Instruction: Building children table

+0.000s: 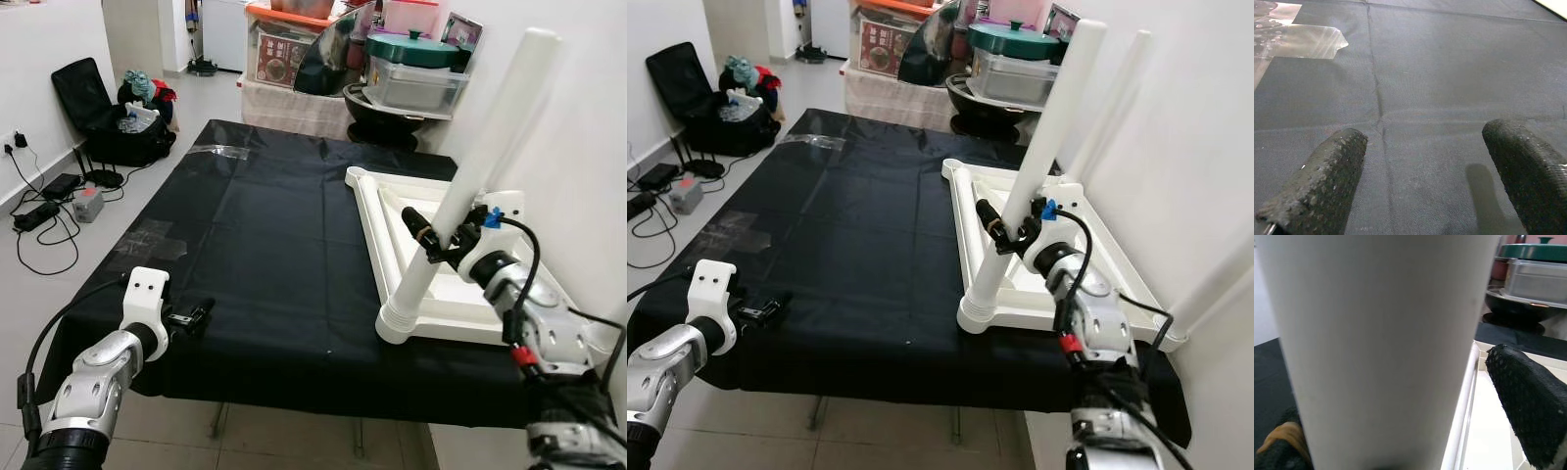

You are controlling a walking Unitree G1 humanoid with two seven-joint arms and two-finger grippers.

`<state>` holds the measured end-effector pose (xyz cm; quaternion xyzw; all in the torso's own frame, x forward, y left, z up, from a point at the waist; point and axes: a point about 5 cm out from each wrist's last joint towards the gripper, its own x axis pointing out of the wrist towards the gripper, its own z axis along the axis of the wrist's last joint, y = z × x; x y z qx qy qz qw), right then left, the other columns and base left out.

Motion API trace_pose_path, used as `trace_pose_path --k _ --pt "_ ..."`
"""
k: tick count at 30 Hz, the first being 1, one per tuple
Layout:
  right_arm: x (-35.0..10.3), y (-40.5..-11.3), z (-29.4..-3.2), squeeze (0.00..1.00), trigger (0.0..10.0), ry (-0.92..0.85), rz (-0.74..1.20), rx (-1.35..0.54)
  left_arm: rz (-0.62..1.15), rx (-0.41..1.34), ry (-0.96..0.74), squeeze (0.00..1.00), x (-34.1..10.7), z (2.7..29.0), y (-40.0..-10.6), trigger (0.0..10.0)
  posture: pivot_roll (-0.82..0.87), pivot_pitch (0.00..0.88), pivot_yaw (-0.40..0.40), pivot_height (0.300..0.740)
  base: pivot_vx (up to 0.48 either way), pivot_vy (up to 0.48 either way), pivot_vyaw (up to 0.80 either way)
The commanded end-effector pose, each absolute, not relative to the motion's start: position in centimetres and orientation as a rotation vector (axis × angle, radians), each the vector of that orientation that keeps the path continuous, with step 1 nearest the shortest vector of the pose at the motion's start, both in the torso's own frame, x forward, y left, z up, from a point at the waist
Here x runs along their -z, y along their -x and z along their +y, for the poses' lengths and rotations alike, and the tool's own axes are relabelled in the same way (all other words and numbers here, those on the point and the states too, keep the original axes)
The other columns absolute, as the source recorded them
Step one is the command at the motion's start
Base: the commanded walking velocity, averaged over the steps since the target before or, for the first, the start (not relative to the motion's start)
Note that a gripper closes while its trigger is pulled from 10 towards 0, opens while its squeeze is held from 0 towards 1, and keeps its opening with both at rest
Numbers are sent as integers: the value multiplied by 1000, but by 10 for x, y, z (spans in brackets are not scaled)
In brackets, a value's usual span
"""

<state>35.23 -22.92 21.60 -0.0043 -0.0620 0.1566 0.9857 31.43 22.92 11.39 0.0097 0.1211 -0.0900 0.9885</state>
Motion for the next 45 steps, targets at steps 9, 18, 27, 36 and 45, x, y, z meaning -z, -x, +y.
trace_pose_path --k 9,18,27,36,45 --pt "-215 -351 -238 0 3765 -8 -108 -444 266 188 -45 0 -111 232 -312 10000 136 0 -139 740 0 0 0" --pt "-217 -354 -240 0 0 -31 -127 -484 266 189 -46 0 -111 232 -313 10000 139 0 -142 740 0 0 0" --pt "-219 -354 -239 0 0 -48 -153 -518 265 188 -47 0 -110 231 -314 10000 138 0 -143 740 0 0 0" --pt "-205 -359 -248 0 0 -30 -81 -169 269 188 -41 0 -108 230 -313 10000 126 0 -143 740 0 0 0" --pt "-172 -345 -239 0 0 -88 8 150 273 184 -39 0 -107 230 -313 10000 124 0 -144 740 0 0 0"
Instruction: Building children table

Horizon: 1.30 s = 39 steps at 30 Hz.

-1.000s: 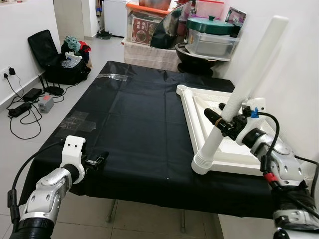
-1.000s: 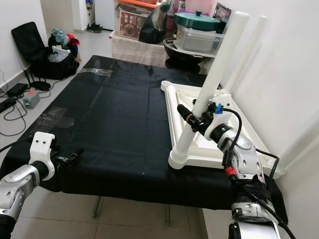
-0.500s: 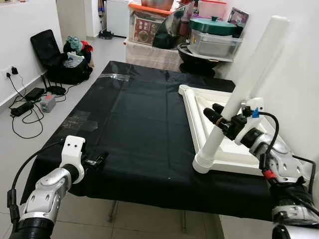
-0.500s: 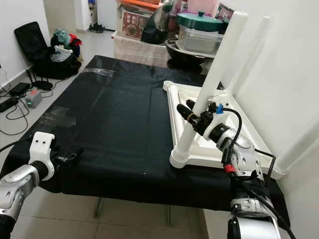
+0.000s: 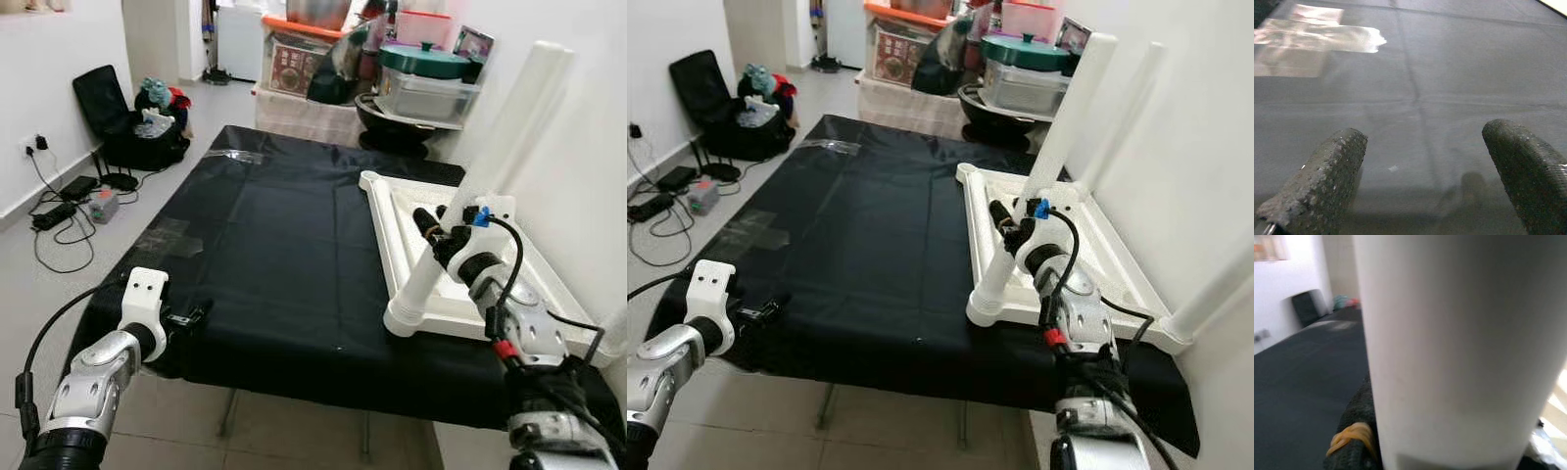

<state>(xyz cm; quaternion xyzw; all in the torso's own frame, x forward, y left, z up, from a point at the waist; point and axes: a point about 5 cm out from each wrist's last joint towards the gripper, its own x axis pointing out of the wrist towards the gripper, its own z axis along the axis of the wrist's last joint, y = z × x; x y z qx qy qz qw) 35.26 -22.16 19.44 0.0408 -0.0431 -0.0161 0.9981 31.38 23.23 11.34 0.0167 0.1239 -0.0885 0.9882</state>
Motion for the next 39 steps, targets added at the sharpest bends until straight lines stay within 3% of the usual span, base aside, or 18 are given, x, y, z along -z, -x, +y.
trace_pose_path --k 1,3,7,15,25,26,29,30,31,32,34,35,36,39 --pt "-163 -339 -232 0 0 -115 29 214 275 181 -39 0 -107 230 -313 10000 123 0 -145 740 0 0 0" --pt "-163 -339 -232 0 0 -115 29 214 275 181 -39 0 -107 230 -313 10000 123 0 -145 740 0 0 0" --pt "-141 -323 -207 0 0 -187 127 345 293 175 -38 0 -103 227 -313 10000 115 0 -148 740 0 0 0" --pt "-138 -317 -205 0 0 -229 141 530 305 160 -40 0 -101 228 -312 10000 115 0 -151 740 0 0 0" --pt "-137 -312 -197 0 0 -263 181 541 311 157 -39 0 -100 228 -312 10000 111 0 -153 740 0 0 0" --pt "-140 -312 -193 0 9373 -283 174 512 312 157 -38 0 -99 228 -312 10000 109 0 -152 740 0 0 0" --pt "-140 -312 -193 0 9373 -283 174 512 312 157 -38 0 -99 228 -312 10000 109 0 -152 740 0 0 0" --pt "-145 -312 -188 161 10000 -303 153 469 314 157 -37 0 -99 227 -312 10000 110 0 -151 740 0 0 0" --pt "-145 -312 -188 161 10000 -303 153 469 314 157 -37 0 -99 227 -312 10000 110 0 -151 740 0 0 0" --pt "-152 -312 -187 1000 10000 -312 121 432 315 157 -38 0 -99 228 -312 10000 108 0 -149 740 0 0 0" --pt "-157 -313 -187 1000 10000 -316 99 409 316 157 -39 0 -99 228 -312 10000 108 0 -149 740 0 0 0" --pt "-163 -313 -188 216 10000 -307 78 388 315 158 -40 0 -99 228 -312 10000 109 0 -147 740 0 0 0" --pt "-169 -313 -189 0 10000 -298 52 373 313 160 -40 0 -100 229 -312 10000 108 0 -144 740 0 0 0" --pt "-180 -314 -192 0 10000 -293 -21 311 310 165 -40 0 -101 228 -312 10000 108 0 -144 740 0 0 0"
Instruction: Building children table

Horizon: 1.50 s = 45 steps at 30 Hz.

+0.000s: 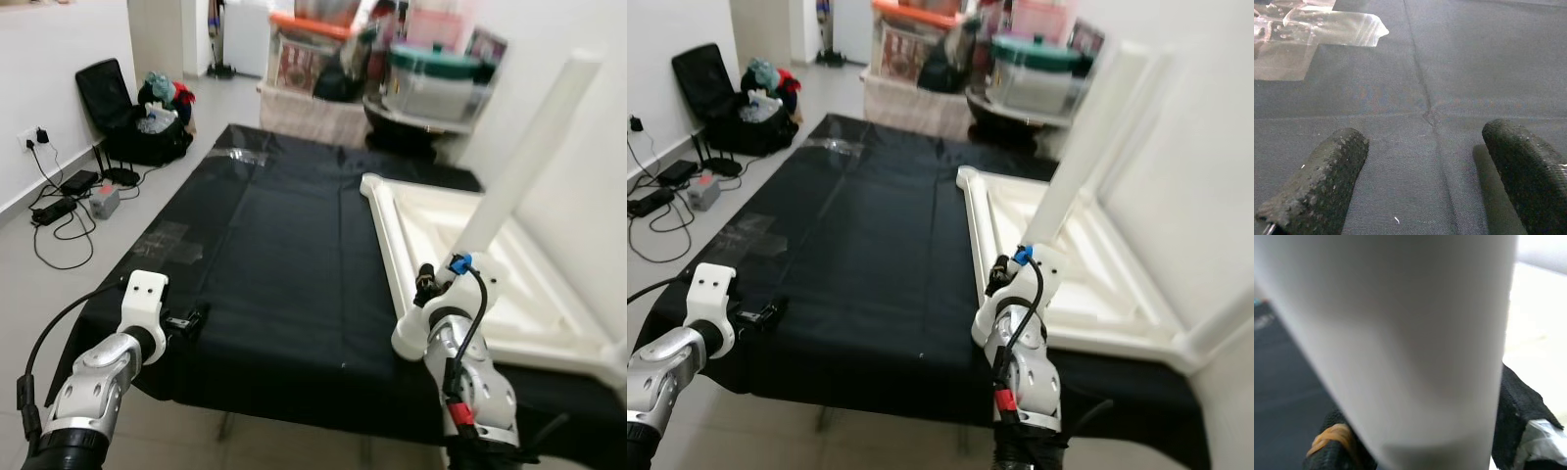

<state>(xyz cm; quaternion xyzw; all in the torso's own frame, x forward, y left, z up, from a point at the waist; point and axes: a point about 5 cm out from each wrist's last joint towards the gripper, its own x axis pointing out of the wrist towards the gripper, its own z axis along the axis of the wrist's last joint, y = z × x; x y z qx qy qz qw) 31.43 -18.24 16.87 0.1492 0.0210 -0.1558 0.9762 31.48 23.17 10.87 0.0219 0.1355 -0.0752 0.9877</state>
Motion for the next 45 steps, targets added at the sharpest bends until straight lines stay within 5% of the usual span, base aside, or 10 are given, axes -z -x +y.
trace_pose_path --k 1,15,19,28,29,30,31,34,35,45 --pt "-181 -314 -193 0 10000 -285 -31 284 310 165 -40 0 -101 228 -312 10000 108 0 -144 740 0 0 0" --pt "-208 -325 -228 0 10000 -245 -126 -185 301 179 -45 0 -102 228 -314 10000 102 0 -136 740 0 0 0" --pt "-219 -328 -230 0 10000 -195 -148 -427 290 198 -41 0 -105 225 -316 10000 110 0 -138 740 0 0 0" --pt "-220 -330 -219 0 10000 -164 -137 -601 280 219 -34 0 -106 223 -314 10000 126 0 -144 740 0 0 0" --pt "-220 -331 -218 0 4941 -160 -137 -607 280 220 -34 0 -106 223 -314 10000 126 0 -144 740 0 0 0" --pt "-219 -334 -219 0 4941 -149 -137 -591 281 220 -35 0 -106 224 -313 10000 128 0 -143 740 0 0 0" --pt "-219 -336 -221 0 1882 -142 -135 -592 281 219 -36 0 -106 225 -313 10000 129 0 -144 740 0 0 0" --pt "-218 -338 -222 0 1882 -137 -133 -596 281 219 -37 0 -107 225 -313 10000 129 0 -144 740 0 0 0" --pt "-220 -340 -225 0 0 -138 -137 -595 281 219 -37 0 -107 225 -313 10000 129 0 -146 740 0 0 0" --pt "-217 -346 -236 0 0 -101 -140 -408 286 227 -34 0 -104 222 -313 10000 115 0 -141 740 0 0 0"
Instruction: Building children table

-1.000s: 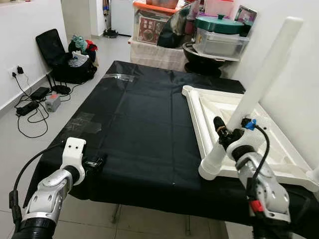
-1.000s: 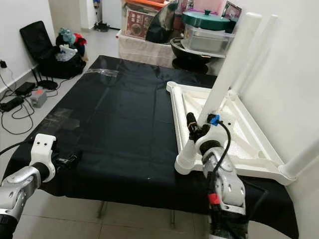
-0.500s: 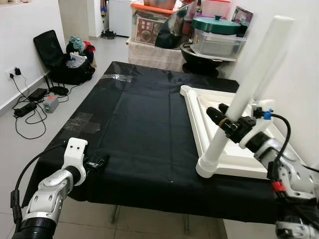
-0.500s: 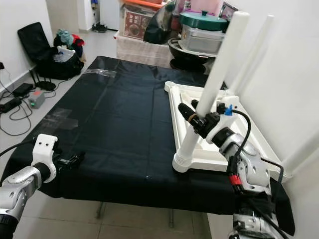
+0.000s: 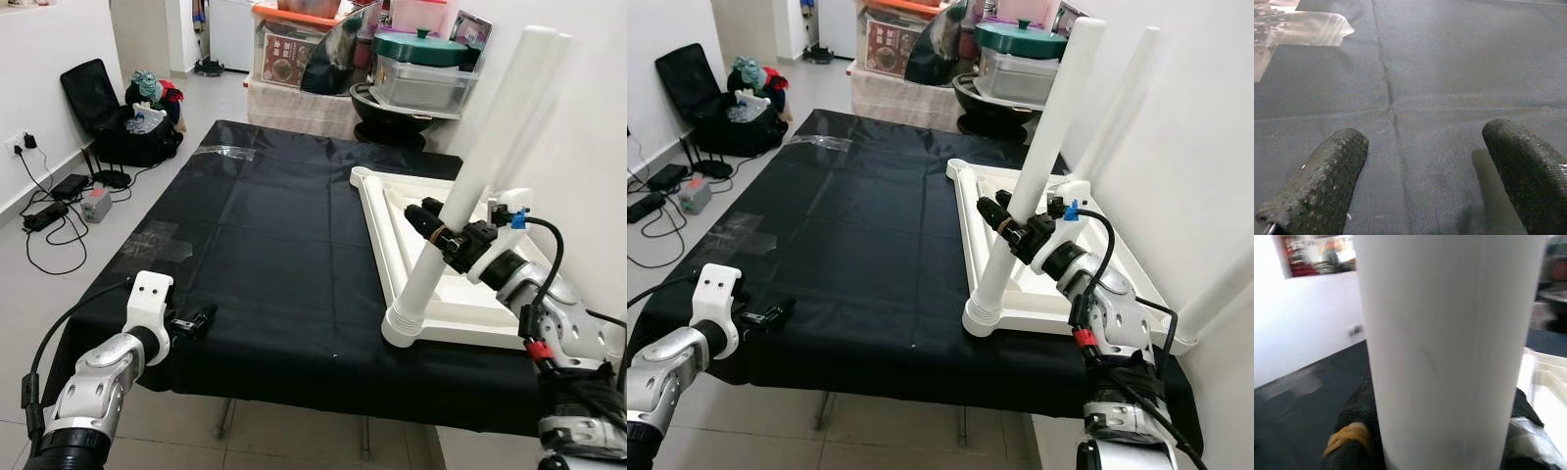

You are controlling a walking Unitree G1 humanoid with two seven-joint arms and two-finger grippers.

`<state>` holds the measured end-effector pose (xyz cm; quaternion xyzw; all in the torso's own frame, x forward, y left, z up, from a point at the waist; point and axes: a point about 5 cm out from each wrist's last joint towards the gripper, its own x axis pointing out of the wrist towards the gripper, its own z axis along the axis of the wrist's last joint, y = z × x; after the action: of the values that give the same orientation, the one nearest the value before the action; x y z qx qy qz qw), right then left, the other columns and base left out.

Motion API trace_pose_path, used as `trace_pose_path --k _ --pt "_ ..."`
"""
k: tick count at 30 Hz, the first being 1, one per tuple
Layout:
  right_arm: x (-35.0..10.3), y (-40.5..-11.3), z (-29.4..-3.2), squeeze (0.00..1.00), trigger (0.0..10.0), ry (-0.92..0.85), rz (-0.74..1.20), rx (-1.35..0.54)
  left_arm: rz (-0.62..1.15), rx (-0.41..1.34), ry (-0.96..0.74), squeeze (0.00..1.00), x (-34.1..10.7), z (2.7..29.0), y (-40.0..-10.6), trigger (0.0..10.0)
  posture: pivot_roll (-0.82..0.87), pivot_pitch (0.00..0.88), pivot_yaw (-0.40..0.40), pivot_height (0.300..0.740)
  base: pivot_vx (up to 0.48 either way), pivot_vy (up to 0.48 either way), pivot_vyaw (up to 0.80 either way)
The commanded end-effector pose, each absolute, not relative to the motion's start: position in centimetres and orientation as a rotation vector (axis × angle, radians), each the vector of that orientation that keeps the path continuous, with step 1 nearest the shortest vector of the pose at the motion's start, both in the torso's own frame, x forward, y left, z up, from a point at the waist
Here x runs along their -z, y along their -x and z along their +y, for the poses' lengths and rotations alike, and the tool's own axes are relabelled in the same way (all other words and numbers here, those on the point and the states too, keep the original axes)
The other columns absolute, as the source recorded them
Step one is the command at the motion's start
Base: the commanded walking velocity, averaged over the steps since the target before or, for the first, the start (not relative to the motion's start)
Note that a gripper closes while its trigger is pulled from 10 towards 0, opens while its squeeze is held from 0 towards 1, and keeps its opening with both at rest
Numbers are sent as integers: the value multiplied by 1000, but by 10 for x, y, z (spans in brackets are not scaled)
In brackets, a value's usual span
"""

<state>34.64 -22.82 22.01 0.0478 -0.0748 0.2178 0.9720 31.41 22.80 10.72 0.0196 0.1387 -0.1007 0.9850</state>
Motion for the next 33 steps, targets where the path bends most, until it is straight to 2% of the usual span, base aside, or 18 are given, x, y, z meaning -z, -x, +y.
trace_pose_path --k 1,2,3,5,6,7,8,9,11,21,22,26,27,33 --pt "-210 -348 -241 0 0 -87 -110 -236 288 228 -34 0 -104 222 -313 10000 112 0 -142 740 0 0 0" --pt "-206 -348 -244 0 0 -76 -90 -119 288 228 -34 0 -104 222 -313 10000 111 0 -142 740 0 0 0" --pt "-195 -345 -252 0 0 -74 -32 83 289 225 -33 0 -104 222 -313 10000 111 0 -143 740 0 0 0" --pt "-195 -345 -252 0 0 -74 -32 83 289 225 -33 0 -104 222 -313 10000 111 0 -143 740 0 0 0" --pt "-180 -336 -255 0 0 -75 12 240 292 218 -31 0 -103 222 -313 10000 112 0 -147 740 0 0 0" --pt "-180 -336 -255 0 0 -75 12 240 292 218 -31 0 -103 222 -313 10000 112 0 -147 740 0 0 0" --pt "-169 -327 -251 0 0 -90 41 331 294 211 -28 0 -103 223 -313 10000 114 0 -145 740 0 0 0" --pt "-156 -317 -239 0 0 -115 72 390 299 208 -25 0 -102 222 -312 10000 112 0 -142 740 0 0 0" --pt "-145 -305 -215 0 0 -163 102 415 308 207 -25 0 -100 221 -311 10000 114 0 -138 740 0 0 0" --pt "-157 -309 -198 0 0 -218 103 510 321 176 -31 0 -99 223 -314 10000 105 0 -139 740 0 0 0" --pt "-157 -310 -196 0 10000 -224 114 512 322 177 -30 0 -98 223 -314 10000 105 0 -139 740 0 0 0" --pt "-159 -312 -187 0 10000 -260 107 430 326 180 -24 0 -96 220 -312 10000 104 0 -141 740 0 0 0" --pt "-163 -312 -188 1000 10000 -271 83 410 328 180 -24 0 -96 221 -312 10000 104 0 -141 740 0 0 0" --pt "-174 -318 -191 1000 10000 -301 47 303 326 177 -23 0 -97 223 -312 10000 102 0 -141 740 0 0 0"
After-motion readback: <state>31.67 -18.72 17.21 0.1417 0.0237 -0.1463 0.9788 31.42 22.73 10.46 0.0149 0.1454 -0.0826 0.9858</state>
